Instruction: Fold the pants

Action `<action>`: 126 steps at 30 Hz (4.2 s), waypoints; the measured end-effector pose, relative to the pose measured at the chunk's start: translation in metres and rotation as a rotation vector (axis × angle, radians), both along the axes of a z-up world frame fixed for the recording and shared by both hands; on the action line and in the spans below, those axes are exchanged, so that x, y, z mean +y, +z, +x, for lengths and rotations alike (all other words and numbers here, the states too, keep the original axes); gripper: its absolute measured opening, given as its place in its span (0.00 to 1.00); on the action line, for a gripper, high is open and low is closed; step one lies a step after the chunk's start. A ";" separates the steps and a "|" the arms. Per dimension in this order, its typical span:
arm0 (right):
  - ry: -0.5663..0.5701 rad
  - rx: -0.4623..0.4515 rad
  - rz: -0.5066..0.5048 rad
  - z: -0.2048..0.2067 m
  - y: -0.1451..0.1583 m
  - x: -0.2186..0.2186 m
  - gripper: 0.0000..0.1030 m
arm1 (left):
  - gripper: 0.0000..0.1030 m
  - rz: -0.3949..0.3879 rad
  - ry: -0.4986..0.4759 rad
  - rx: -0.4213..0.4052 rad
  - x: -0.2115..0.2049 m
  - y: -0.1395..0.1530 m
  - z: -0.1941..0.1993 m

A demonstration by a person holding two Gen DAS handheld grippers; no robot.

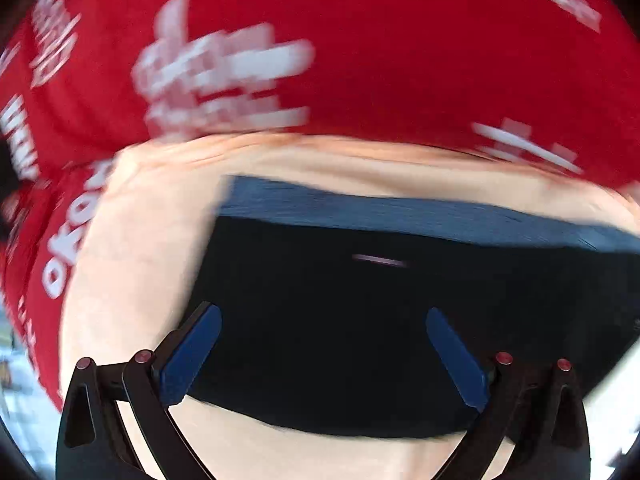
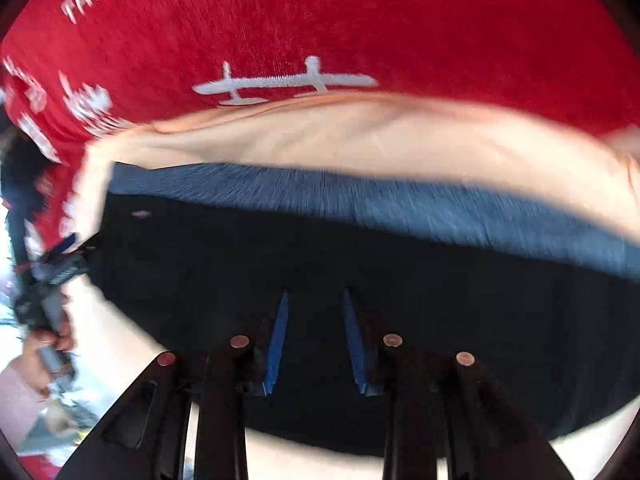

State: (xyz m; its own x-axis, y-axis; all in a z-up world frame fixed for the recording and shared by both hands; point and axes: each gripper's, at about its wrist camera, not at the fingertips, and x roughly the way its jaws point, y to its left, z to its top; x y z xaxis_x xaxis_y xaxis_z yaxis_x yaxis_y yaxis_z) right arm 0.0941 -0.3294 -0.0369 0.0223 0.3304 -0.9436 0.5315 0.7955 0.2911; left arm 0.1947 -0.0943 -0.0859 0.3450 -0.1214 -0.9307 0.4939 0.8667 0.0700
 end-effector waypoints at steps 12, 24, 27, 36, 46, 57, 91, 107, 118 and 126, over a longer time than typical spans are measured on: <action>-0.170 0.075 -0.014 -0.118 0.023 -0.030 0.40 | 1.00 0.199 -0.115 0.086 -0.096 -0.046 -0.087; -0.744 0.156 -0.268 -0.265 0.039 -0.210 0.40 | 1.00 0.073 -0.103 0.057 -0.226 -0.011 -0.106; -0.750 0.163 -0.309 -0.275 0.029 -0.239 0.14 | 1.00 0.095 -0.083 0.106 -0.254 -0.029 -0.123; -0.638 0.049 -0.329 -0.272 0.068 -0.250 0.32 | 1.00 0.153 -0.037 0.035 -0.284 -0.023 -0.126; -0.345 0.051 -0.243 -0.182 -0.005 -0.269 0.32 | 1.00 0.163 0.062 0.059 -0.314 -0.038 -0.108; -0.372 -0.026 -0.139 -0.214 0.050 -0.249 0.38 | 1.00 0.095 -0.003 0.127 -0.306 0.013 -0.182; -0.780 -0.049 0.015 -0.292 0.030 -0.206 0.57 | 1.00 0.122 -0.022 0.152 -0.284 -0.036 -0.192; -0.769 -0.030 -0.076 -0.292 0.038 -0.226 0.08 | 1.00 0.103 -0.048 0.158 -0.298 -0.013 -0.189; -0.869 -0.085 0.043 -0.313 0.035 -0.211 0.11 | 1.00 0.094 -0.094 0.180 -0.332 -0.019 -0.198; -0.902 -0.108 0.069 -0.318 0.028 -0.202 0.11 | 1.00 0.104 -0.092 0.188 -0.333 -0.025 -0.193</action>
